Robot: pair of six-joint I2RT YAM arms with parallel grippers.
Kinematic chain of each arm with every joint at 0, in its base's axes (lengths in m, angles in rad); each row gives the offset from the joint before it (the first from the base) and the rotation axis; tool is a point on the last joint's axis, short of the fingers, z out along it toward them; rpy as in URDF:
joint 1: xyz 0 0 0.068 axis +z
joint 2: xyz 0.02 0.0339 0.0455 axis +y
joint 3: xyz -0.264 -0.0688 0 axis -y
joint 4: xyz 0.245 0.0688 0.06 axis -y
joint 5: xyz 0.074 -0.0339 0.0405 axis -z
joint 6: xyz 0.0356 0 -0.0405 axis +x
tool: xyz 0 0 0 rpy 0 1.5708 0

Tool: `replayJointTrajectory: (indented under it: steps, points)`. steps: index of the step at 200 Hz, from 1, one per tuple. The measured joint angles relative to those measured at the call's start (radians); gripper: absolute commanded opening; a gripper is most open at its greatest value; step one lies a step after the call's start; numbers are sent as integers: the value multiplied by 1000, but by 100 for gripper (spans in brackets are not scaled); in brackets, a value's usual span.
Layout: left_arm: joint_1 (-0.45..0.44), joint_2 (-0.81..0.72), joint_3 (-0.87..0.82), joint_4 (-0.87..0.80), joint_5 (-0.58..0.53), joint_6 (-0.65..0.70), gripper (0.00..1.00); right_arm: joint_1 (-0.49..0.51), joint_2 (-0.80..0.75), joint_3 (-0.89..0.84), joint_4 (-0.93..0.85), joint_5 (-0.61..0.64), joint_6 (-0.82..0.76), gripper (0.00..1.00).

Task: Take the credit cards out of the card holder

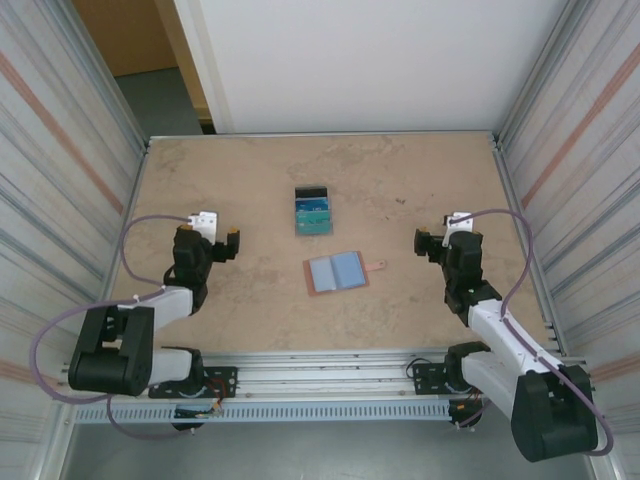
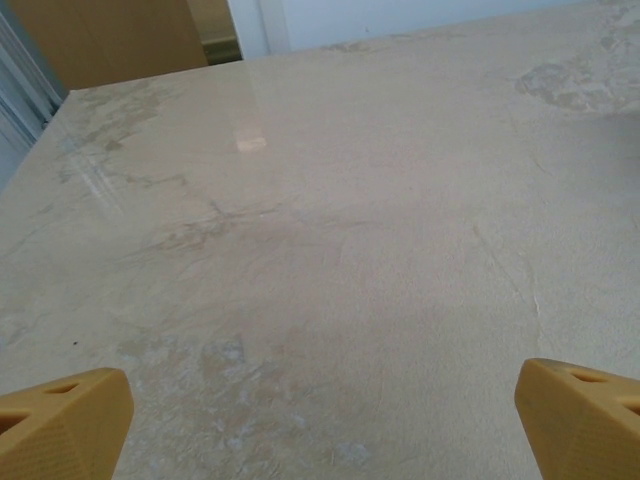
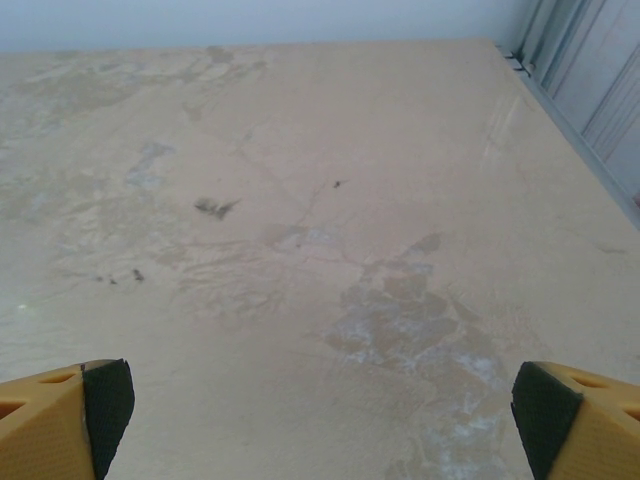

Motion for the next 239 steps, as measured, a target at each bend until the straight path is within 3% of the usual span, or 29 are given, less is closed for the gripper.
replayJointTrajectory:
  steps: [42, 68, 105, 198, 239]
  points:
    - [0, 192, -57, 263, 32, 19, 99, -65, 35, -23, 115, -60, -3, 98]
    - [22, 214, -27, 199, 61, 15, 99, -103, 72, -47, 197, -105, -3, 99]
    - [119, 213, 84, 136, 148, -22, 99, -142, 208, -75, 336, -181, -3, 98]
    - [121, 213, 85, 82, 190, -39, 99, -214, 565, -55, 608, -315, -27, 98]
    - [121, 214, 85, 79, 190, -39, 99, -247, 610, 28, 575, -360, -25, 98]
